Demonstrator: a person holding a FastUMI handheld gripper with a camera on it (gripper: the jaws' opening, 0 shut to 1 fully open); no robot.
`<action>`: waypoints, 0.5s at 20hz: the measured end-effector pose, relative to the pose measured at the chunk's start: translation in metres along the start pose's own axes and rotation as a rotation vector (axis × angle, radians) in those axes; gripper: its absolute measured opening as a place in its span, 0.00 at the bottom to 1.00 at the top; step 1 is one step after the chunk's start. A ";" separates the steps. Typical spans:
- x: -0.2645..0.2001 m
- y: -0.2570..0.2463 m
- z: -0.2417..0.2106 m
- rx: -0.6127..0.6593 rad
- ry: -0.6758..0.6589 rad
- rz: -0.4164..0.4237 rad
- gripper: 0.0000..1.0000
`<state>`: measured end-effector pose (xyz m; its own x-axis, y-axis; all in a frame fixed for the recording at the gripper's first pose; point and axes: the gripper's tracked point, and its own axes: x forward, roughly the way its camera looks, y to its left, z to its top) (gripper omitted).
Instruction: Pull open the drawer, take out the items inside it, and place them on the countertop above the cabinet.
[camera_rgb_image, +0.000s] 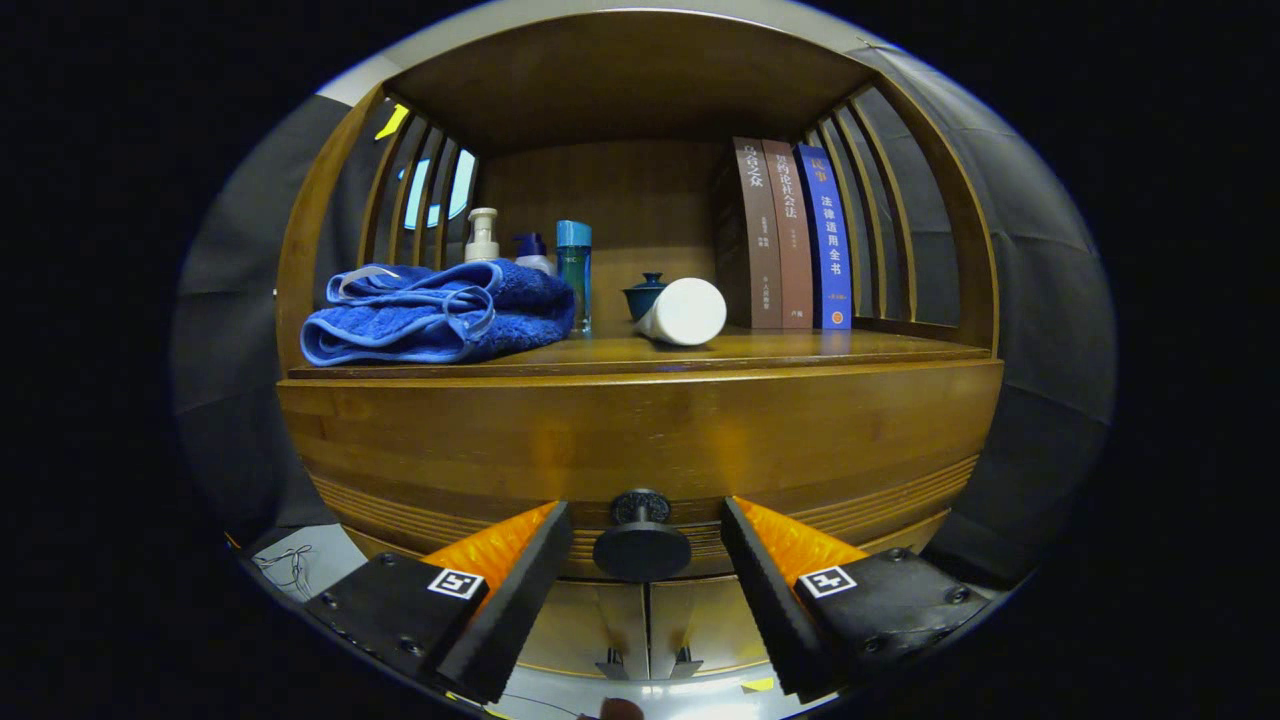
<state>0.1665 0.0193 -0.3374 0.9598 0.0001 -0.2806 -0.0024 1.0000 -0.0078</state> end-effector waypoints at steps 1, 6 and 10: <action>-0.003 -0.003 0.003 -0.004 -0.007 -0.005 0.99; -0.025 -0.012 0.022 0.000 -0.017 0.003 1.00; -0.046 -0.009 0.054 -0.003 -0.061 0.003 1.00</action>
<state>0.1377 0.0107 -0.2722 0.9750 0.0037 -0.2220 -0.0060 0.9999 -0.0097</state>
